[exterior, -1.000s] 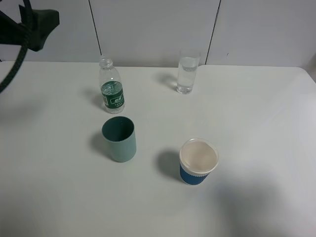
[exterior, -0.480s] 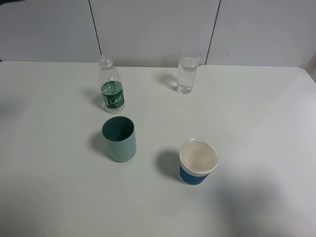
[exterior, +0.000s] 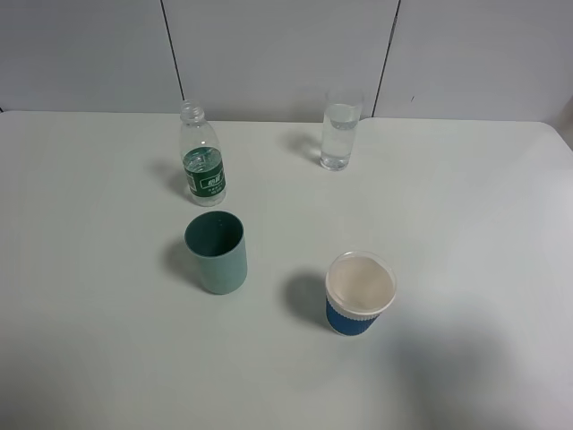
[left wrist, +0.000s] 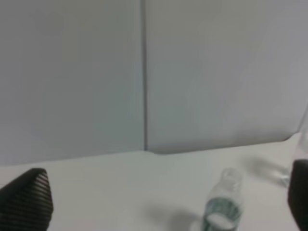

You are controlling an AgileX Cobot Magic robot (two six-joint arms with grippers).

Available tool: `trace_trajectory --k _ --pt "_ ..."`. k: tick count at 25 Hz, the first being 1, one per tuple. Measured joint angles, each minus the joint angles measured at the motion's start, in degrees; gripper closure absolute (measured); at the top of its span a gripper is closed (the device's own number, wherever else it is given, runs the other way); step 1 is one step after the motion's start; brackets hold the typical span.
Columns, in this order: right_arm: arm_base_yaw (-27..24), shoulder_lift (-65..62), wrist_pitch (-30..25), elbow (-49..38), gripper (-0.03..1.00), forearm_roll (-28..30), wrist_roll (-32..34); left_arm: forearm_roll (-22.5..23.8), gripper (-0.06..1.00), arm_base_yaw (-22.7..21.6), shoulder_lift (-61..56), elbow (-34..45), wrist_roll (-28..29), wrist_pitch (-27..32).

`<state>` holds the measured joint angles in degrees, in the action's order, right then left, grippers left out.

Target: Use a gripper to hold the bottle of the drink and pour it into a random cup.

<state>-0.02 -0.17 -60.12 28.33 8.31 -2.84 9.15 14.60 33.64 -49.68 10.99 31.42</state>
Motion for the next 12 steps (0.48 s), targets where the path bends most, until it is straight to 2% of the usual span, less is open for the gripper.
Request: trace_trajectory --k 3,8,12 --pt "0.00 0.00 0.00 0.00 0.23 0.00 0.00 0.00 -0.05 -3.91 -3.54 0.60 -0.14 3.15" --pt "0.00 0.00 0.00 0.00 0.23 0.00 0.00 -0.51 -0.05 -11.63 -10.50 4.29 -0.19 5.05" --pt "0.00 0.00 0.00 0.00 0.23 0.00 0.00 -0.62 -0.05 -15.88 -15.25 5.89 -0.20 7.82"
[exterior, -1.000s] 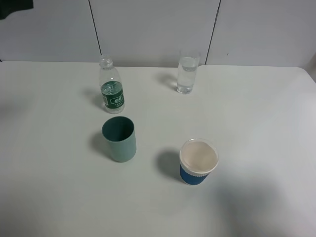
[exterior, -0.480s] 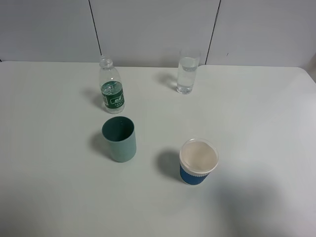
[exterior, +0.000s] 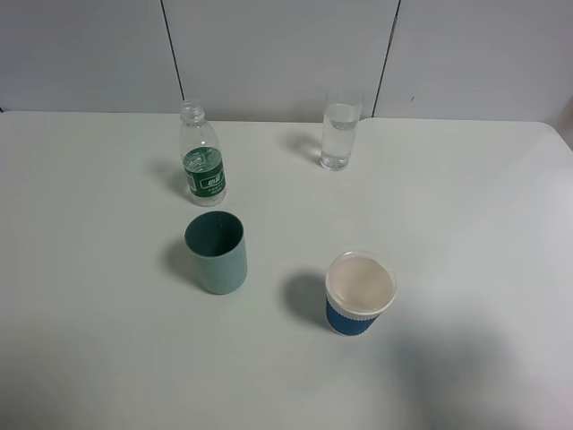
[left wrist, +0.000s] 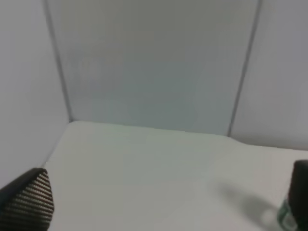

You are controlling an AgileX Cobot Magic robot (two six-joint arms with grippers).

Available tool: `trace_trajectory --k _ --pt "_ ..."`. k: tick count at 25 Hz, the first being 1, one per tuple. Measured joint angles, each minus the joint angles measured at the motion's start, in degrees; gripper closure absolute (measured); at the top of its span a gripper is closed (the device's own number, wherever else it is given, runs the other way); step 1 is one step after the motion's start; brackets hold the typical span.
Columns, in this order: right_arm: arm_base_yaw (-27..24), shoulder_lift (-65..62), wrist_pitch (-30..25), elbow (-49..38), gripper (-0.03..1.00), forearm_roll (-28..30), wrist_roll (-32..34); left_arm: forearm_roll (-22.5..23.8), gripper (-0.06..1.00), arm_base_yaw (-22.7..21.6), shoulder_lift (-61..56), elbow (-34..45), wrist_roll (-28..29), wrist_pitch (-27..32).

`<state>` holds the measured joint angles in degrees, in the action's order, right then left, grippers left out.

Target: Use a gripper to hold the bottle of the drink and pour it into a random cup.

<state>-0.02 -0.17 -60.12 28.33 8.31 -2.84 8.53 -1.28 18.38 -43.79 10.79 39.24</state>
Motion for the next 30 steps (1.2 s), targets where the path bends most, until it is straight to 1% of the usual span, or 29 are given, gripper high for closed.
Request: trace_trajectory --k 2,6,14,17,20,24,30 --pt "0.00 0.00 0.00 0.00 0.23 0.00 0.00 -0.13 -0.05 -1.11 -1.93 0.85 -0.16 2.27" --pt "0.00 0.00 0.00 0.00 0.23 0.00 0.00 -1.49 -0.05 -1.53 -6.30 3.45 -1.34 6.80" --pt "0.00 0.00 0.00 0.00 0.23 0.00 0.00 -1.62 -0.05 -1.53 -17.55 10.47 -1.46 12.25" --pt "0.00 0.00 0.00 0.00 0.23 0.00 0.00 -2.02 -0.05 -1.53 -18.41 11.58 -1.46 16.51" --pt "0.00 0.00 0.00 0.00 0.23 0.00 0.00 -2.58 -0.05 -1.53 -18.41 12.64 -1.46 19.50" --pt "0.00 0.00 0.00 0.00 0.23 0.00 0.00 -2.71 -0.05 -1.53 -18.46 14.43 -1.46 21.25" --pt "0.00 0.00 0.00 0.00 0.23 0.00 0.00 -2.71 -0.05 -1.53 -18.47 14.61 -1.46 21.25"
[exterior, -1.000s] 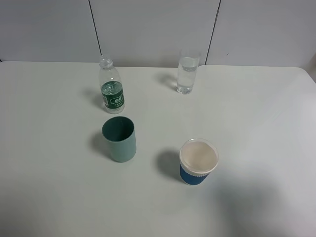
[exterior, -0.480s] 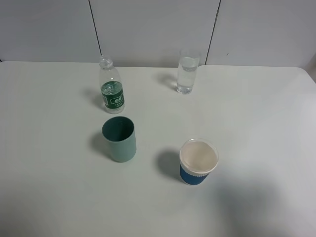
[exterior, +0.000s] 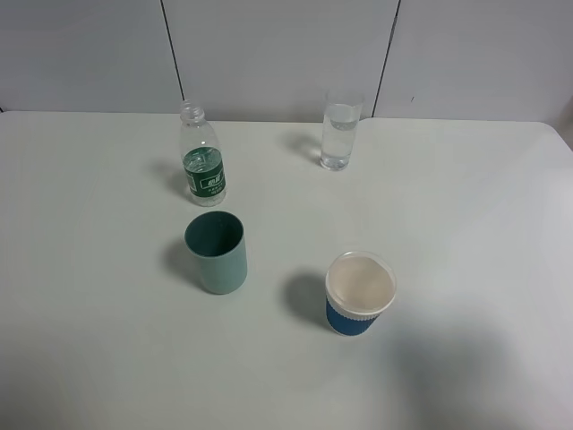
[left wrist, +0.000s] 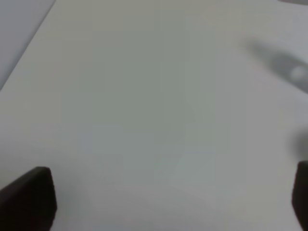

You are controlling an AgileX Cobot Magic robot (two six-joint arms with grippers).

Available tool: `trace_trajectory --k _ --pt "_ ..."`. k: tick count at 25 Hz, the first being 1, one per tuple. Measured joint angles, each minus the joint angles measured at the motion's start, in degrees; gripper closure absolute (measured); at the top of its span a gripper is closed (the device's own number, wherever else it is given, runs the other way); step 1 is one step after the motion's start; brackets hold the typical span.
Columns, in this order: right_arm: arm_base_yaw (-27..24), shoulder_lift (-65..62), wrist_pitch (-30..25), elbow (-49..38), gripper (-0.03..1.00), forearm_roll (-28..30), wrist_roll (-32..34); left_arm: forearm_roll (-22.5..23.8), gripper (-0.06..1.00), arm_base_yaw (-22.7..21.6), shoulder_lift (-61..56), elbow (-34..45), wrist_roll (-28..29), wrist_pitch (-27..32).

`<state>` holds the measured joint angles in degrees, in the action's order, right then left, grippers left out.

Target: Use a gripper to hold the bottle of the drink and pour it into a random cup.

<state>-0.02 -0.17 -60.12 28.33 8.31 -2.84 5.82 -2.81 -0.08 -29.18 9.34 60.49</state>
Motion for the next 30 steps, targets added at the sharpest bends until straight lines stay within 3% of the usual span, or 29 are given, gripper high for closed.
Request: trace_trajectory --k 11,18,30 --pt "0.00 0.00 0.00 0.00 0.23 0.00 0.00 0.00 -0.05 0.05 0.00 0.00 0.00 0.00" --pt "0.00 0.00 0.00 0.00 0.23 0.00 0.00 -0.02 -0.05 3.73 0.00 0.00 0.00 0.00" --pt "0.00 0.00 0.00 0.00 0.23 0.00 0.00 -0.02 -0.05 3.97 0.00 0.00 0.00 0.00"
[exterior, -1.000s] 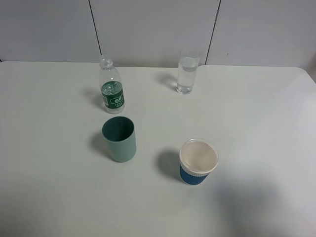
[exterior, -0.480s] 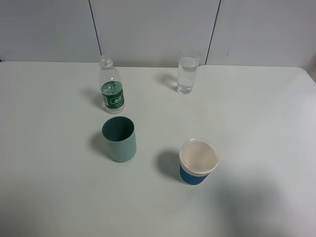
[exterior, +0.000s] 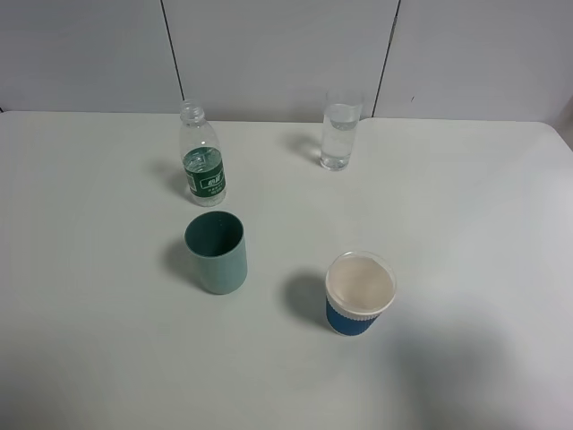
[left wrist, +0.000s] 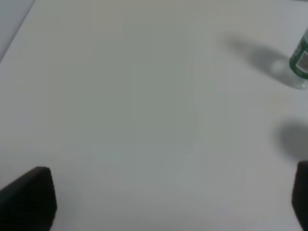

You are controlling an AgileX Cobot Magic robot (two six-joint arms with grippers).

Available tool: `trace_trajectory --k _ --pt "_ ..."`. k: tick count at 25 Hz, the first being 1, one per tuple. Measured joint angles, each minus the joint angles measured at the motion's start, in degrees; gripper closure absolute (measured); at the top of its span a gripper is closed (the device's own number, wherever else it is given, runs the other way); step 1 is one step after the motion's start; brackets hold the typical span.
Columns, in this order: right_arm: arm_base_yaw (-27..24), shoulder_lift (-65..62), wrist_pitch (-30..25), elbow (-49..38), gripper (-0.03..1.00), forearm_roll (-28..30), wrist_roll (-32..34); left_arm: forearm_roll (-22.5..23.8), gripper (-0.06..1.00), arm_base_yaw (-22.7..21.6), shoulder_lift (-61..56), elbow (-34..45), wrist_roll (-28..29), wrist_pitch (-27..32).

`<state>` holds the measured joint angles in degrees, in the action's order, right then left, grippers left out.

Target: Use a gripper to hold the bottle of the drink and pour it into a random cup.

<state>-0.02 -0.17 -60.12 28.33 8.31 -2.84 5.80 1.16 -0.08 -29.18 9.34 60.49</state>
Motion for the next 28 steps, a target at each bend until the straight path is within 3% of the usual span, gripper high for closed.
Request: trace_trajectory --k 28 --pt "0.00 0.00 0.00 0.00 0.23 0.00 0.00 0.00 -0.05 0.00 -0.05 0.00 0.00 0.00"
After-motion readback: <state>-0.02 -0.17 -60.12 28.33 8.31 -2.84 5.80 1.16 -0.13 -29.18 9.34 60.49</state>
